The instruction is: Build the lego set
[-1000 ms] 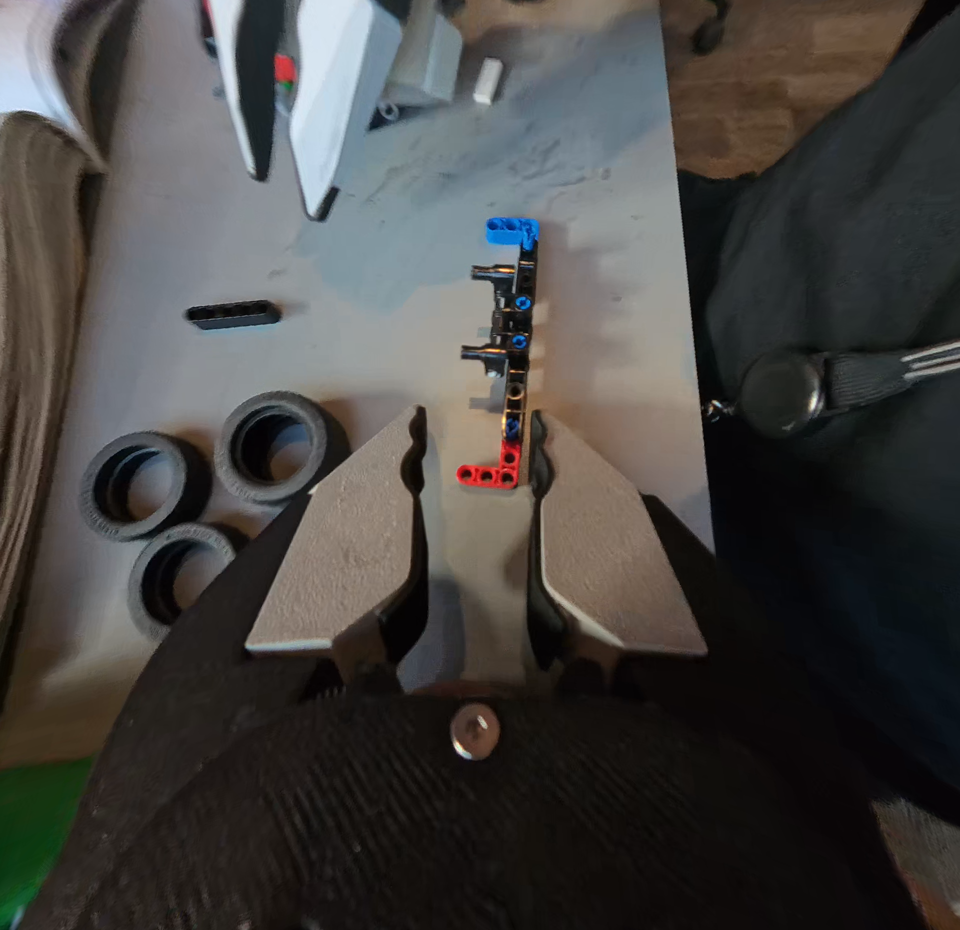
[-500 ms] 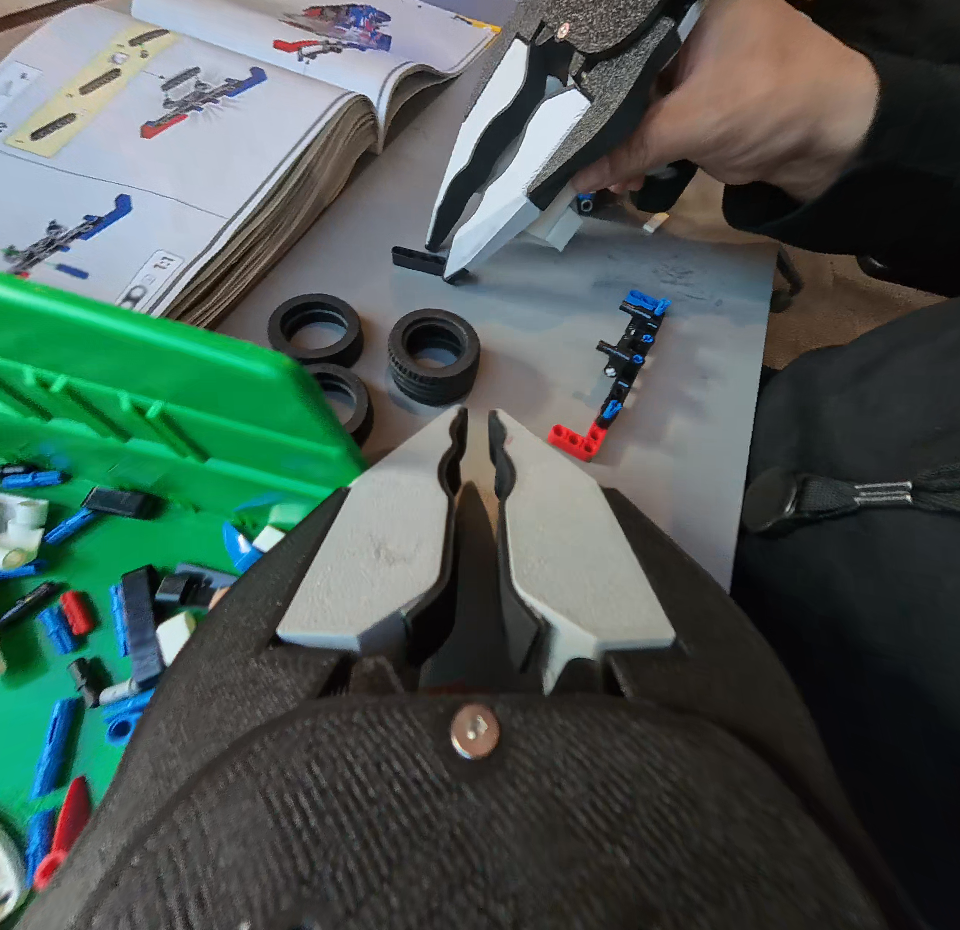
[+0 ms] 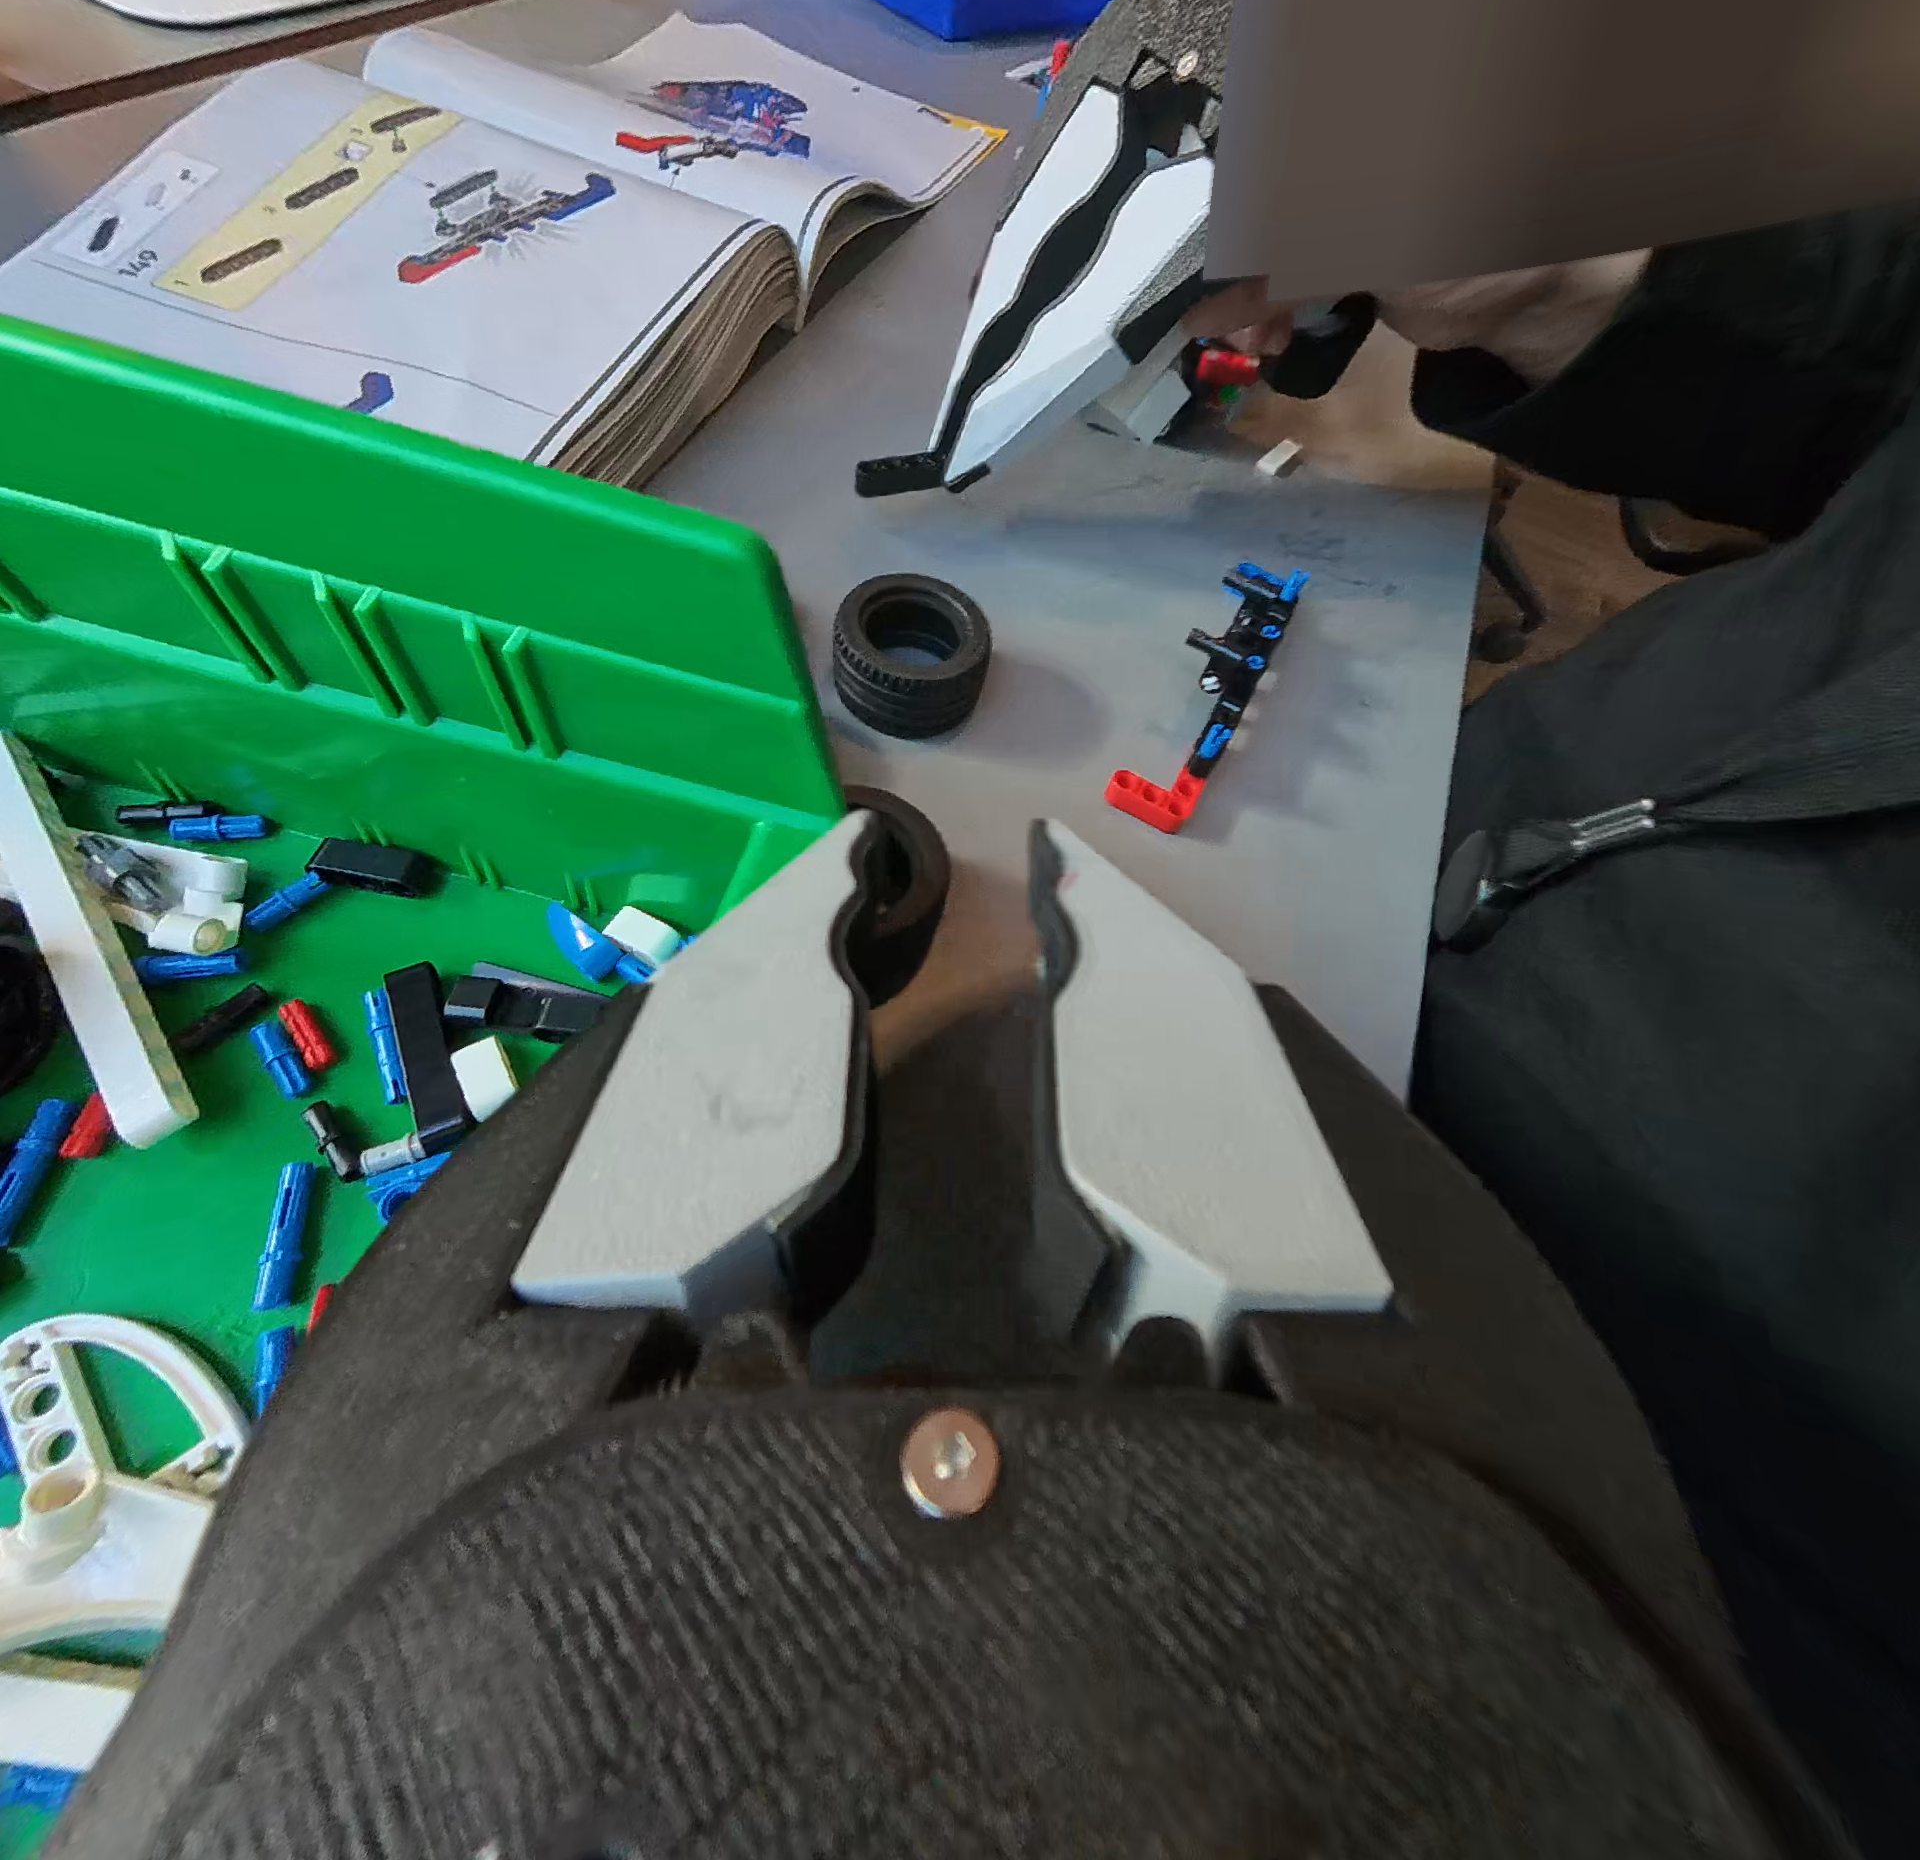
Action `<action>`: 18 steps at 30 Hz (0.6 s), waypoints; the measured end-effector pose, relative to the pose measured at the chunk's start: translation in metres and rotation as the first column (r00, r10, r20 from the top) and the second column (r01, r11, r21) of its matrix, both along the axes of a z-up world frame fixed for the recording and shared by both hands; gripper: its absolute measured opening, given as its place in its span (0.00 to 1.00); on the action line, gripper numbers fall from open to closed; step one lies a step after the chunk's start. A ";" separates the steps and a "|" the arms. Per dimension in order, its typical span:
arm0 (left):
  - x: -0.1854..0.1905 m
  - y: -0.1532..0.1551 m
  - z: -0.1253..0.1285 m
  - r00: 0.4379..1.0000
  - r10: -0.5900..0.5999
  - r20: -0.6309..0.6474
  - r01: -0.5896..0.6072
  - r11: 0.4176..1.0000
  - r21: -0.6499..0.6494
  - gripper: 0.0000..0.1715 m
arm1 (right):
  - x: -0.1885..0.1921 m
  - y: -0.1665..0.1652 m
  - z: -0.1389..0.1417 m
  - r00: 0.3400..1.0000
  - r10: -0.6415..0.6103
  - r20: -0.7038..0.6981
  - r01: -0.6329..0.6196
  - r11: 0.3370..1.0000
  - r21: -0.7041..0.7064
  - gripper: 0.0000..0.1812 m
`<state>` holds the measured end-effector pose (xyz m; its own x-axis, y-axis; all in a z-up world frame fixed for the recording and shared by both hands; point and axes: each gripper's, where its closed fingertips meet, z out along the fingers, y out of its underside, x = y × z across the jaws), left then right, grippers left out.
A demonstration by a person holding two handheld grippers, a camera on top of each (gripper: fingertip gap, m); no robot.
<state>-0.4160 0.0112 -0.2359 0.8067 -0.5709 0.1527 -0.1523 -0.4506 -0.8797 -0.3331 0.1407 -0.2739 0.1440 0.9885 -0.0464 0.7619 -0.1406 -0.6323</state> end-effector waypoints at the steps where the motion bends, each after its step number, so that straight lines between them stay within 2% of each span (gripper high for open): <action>1: 0.000 -0.003 0.002 1.000 0.004 -0.005 -0.004 1.000 0.003 0.20 | 0.002 -0.001 0.003 1.000 0.002 -0.013 -0.003 1.000 -0.007 0.04; 4: -0.011 -0.013 -0.002 0.993 0.028 -0.114 -0.027 1.000 0.013 0.21 | 0.011 -0.002 0.011 0.999 0.002 -0.053 -0.005 0.999 -0.041 0.04; 7: -0.026 -0.021 -0.006 0.979 0.042 -0.198 -0.037 0.999 0.027 0.15 | 0.019 -0.001 0.016 0.996 -0.010 -0.089 0.004 0.998 -0.063 0.04; 13: -0.046 -0.025 -0.005 0.981 0.020 -0.193 -0.008 0.998 0.063 0.00 | 0.029 -0.002 0.023 0.991 -0.014 -0.133 0.002 0.996 -0.091 0.04; 15: -0.050 -0.027 -0.003 0.987 0.009 -0.163 0.003 0.997 0.075 0.00 | 0.032 -0.003 0.025 0.990 -0.014 -0.141 0.002 0.997 -0.082 0.04; 16: -0.051 -0.029 0.000 0.990 0.009 -0.138 0.001 0.997 0.073 0.03 | 0.033 -0.003 0.026 0.989 -0.014 -0.144 0.002 0.997 -0.080 0.04; 18: -0.047 -0.033 0.014 0.997 0.013 -0.075 -0.008 0.998 0.070 0.20 | 0.037 -0.003 0.026 0.989 -0.015 -0.146 0.004 0.997 -0.080 0.04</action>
